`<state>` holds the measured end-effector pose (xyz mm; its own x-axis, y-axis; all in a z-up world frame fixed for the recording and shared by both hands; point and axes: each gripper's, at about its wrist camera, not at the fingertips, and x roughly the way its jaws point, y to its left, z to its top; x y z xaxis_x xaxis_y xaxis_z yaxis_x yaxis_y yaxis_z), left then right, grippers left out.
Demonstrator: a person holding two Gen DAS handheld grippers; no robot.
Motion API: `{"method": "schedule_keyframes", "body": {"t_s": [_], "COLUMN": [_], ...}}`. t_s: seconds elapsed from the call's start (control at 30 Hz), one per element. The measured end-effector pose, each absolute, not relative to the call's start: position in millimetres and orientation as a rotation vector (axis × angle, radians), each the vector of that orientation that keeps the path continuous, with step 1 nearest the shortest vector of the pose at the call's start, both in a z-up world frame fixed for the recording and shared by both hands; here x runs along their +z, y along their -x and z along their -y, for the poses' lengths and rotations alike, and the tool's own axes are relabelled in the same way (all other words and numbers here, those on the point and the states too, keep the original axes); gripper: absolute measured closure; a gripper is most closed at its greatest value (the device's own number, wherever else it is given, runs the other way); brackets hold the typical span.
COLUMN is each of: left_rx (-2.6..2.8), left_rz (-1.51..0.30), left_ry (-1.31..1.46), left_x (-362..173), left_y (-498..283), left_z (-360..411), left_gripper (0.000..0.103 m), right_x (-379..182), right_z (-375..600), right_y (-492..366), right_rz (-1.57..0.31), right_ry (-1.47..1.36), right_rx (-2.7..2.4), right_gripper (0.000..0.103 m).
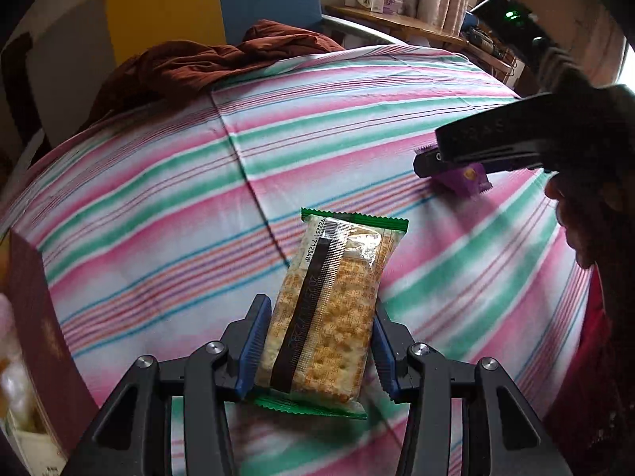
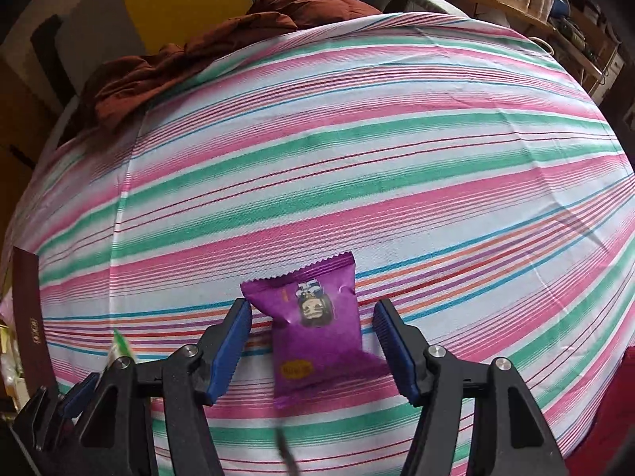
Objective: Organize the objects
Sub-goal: 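Grasp the second cracker packet with the left tool while the right tool grasps the purple packet, then carry the cracker packet and purple packet into the tray and release both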
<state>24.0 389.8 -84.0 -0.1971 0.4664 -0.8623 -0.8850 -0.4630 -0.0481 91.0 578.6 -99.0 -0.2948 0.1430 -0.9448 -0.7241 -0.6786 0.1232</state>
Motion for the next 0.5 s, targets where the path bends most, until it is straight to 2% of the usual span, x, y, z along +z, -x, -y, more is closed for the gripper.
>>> {"method": "schedule_keyframes", "body": {"t_s": [0.03, 0.13, 0.3, 0.5], "left_rx": [1.815, 1.825, 1.846, 1.887], "left_rz": [-0.582, -0.559, -0.551, -0.509], "left_ry": [1.076, 1.077, 1.056, 1.046], "left_x": [-83.9, -84.2, -82.7, -72.1], "left_y": [-25.2, -26.6, -30.3, -33.4], "left_z": [-386.4, -379.3, -372.1, -352.2], "left_gripper": [0.054, 0.054, 0.055, 0.057], "right_x": [-98.8, -99.0, -94.8, -80.5], "right_z": [-578.6, -575.4, -569.7, -560.1], "right_y": [-90.8, -87.9, -86.2, -85.3], "right_rz": [-0.734, -0.656, -0.593, -0.590], "right_ry": [1.387, 1.398, 1.393, 1.325], "right_rx": [2.015, 2.018, 2.040, 2.149], "right_gripper": [0.044, 0.058, 0.065, 0.065]}}
